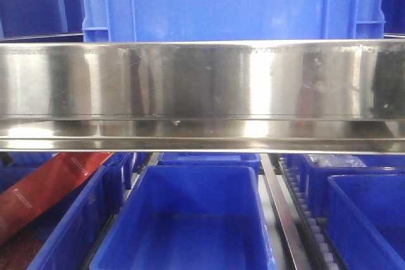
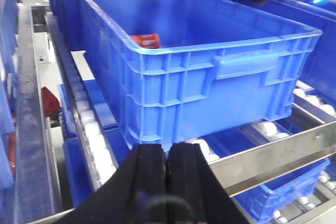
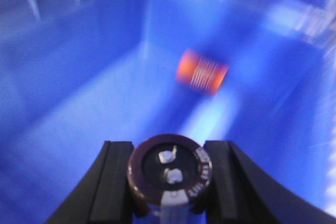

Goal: Place cylindrical capacitor in blue bin on shelf
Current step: 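Open both grippers to drop the objects into the blue bin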

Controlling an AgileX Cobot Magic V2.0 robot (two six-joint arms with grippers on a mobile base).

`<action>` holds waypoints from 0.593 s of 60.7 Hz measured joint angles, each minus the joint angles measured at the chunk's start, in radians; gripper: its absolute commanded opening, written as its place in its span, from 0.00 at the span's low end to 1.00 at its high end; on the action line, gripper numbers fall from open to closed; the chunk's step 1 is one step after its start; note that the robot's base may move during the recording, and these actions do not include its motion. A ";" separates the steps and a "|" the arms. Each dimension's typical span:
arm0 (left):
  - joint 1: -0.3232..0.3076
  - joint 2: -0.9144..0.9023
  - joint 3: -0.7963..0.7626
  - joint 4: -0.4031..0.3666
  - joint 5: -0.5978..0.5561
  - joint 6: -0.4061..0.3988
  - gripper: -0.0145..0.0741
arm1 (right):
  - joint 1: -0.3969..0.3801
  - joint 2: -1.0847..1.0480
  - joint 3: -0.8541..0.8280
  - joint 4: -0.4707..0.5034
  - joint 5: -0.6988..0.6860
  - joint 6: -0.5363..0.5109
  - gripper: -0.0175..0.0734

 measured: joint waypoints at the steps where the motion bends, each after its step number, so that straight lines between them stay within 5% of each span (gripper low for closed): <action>1: 0.000 0.000 0.000 -0.002 0.000 0.000 0.04 | 0.000 0.013 0.000 0.000 0.000 0.002 0.02; 5: 0.000 0.000 0.000 -0.006 0.000 0.000 0.04 | 0.000 0.050 0.000 0.000 0.008 0.006 0.11; 16: 0.000 0.000 0.000 -0.011 0.000 0.000 0.04 | 0.000 0.091 0.000 0.000 0.014 0.031 0.68; 20: 0.000 0.000 0.000 -0.011 0.000 0.000 0.04 | 0.000 0.091 -0.002 0.000 0.014 0.033 0.78; 28: 0.000 0.000 0.000 -0.011 0.000 0.000 0.04 | 0.000 0.091 -0.004 0.002 0.012 0.035 0.77; 36: 0.000 0.000 0.000 -0.011 0.000 0.000 0.04 | 0.000 0.063 -0.004 0.002 0.012 0.037 0.59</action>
